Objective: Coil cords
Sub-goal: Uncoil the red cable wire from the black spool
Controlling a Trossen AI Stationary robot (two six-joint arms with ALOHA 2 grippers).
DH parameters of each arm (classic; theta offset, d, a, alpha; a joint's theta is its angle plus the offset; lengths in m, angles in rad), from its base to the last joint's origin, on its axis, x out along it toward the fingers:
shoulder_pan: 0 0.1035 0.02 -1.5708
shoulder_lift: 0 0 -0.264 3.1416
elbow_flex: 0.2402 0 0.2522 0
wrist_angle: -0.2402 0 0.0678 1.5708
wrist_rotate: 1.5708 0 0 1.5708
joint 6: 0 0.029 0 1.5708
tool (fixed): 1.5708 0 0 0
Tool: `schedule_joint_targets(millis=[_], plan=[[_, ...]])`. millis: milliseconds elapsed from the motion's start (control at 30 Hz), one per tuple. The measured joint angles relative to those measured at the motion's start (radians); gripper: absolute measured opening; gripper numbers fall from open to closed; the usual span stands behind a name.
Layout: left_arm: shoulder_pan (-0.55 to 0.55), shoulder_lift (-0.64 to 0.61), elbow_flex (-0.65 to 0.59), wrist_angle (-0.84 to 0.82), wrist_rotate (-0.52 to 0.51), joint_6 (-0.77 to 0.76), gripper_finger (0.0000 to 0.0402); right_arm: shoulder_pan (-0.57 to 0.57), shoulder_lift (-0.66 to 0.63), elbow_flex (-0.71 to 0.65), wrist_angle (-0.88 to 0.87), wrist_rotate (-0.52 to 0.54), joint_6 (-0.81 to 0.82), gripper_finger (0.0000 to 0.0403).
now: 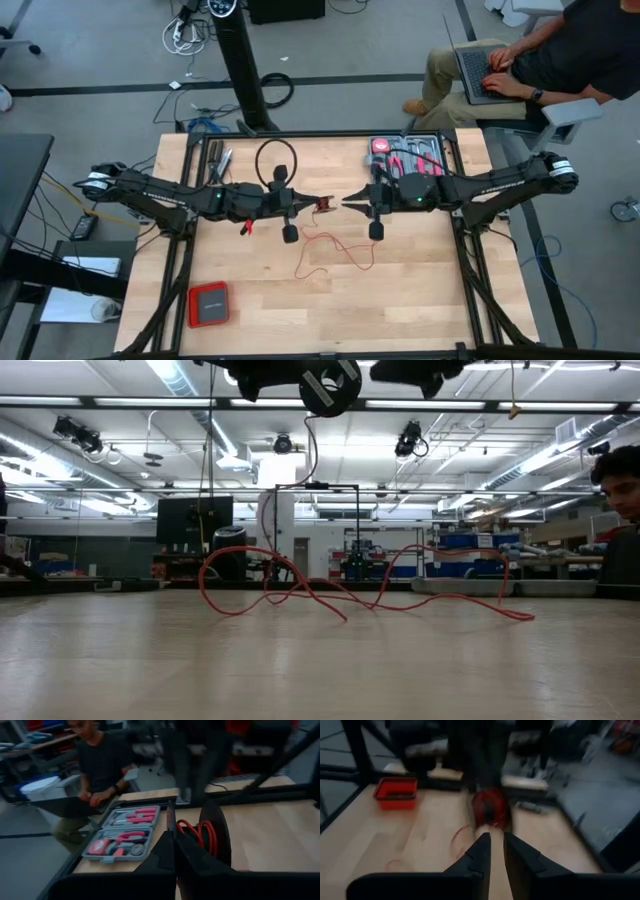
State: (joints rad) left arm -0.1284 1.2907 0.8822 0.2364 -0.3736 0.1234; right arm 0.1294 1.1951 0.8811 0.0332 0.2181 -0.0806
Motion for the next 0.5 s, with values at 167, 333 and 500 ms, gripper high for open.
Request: schedule_joint_targets(millis=[167,333,500], plan=[[0.0,0.0,0.0,0.012,-0.059,-0.002,0.0001,-0.019,0.07,-0.038,0.053,-0.05,0.02,0.0048],[0.0,-0.002,0.0,0.045,-0.099,-0.004,0.0001,-0.031,0.16,-0.055,0.206,-0.031,0.02,0.0048],[0.0,-0.002,0.0,0.045,-0.162,-0.004,0.0001,-0.02,0.224,-0.055,0.28,0.012,0.018,0.0052]])
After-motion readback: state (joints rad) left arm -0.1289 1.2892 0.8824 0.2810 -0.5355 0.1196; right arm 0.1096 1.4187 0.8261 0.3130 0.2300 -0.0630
